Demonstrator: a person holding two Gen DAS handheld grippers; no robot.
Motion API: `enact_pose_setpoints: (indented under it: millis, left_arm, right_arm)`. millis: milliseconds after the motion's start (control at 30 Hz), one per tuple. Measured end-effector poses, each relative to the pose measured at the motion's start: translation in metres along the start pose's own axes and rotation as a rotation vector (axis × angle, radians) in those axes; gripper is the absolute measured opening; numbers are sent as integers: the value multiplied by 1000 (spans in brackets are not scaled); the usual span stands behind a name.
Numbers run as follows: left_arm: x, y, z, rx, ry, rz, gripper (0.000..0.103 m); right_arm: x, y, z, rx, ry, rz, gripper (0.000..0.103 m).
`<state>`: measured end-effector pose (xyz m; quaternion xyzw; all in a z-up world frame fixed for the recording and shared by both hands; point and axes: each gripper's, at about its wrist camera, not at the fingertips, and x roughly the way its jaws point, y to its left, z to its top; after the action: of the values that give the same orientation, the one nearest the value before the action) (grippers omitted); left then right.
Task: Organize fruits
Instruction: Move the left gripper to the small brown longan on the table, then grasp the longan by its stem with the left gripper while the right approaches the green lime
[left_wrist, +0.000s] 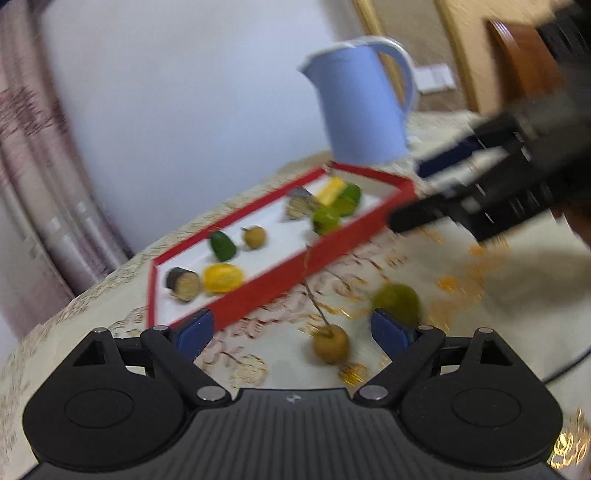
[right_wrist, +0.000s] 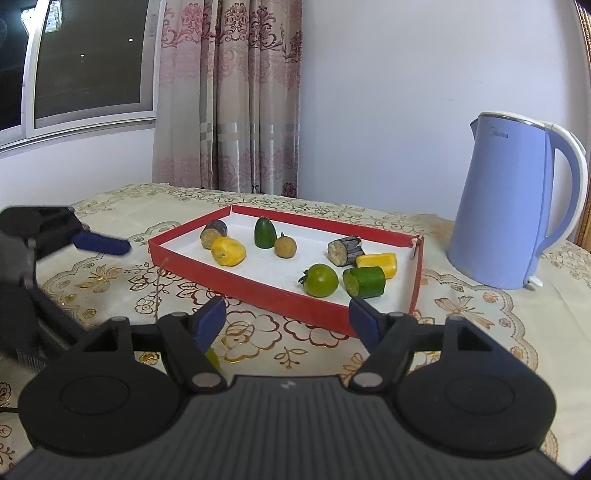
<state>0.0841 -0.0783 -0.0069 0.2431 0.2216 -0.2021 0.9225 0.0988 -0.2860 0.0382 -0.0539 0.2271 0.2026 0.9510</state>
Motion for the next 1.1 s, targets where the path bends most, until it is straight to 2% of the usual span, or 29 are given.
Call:
enact_pose_setpoints:
  millis: [33, 167, 300, 400, 467, 733, 900, 1000, 1100]
  left_arm:
    - [2, -1, -1, 8, 9, 1, 92]
    - [9, 1, -4, -12, 46, 4, 82]
    - [12, 2, -6, -22, 58, -17, 79]
    - [16, 0, -7, -32, 74, -34, 74]
    - [16, 2, -7, -63, 75, -59, 63]
    - [24, 9, -7, -188, 93, -153, 33]
    - [24, 8, -6, -206, 97, -171, 26]
    - [25, 10, -6, -212, 100, -151, 26]
    - [24, 20, -6, -265, 92, -97, 26]
  right_arm:
    - [0, 1, 0, -3, 1, 0, 72]
    - [0, 1, 0, -7, 3, 1, 72]
    - [1, 1, 0, -10, 4, 1, 73]
    - [0, 2, -1, -14, 2, 0, 74]
    - [0, 3, -1, -16, 3, -1, 74]
    - [0, 4, -1, -18, 5, 0, 74]
    - [2, 2, -2, -12, 7, -4, 74]
    - [2, 2, -2, -12, 9, -4, 74]
    - [2, 2, -2, -15, 8, 1, 74]
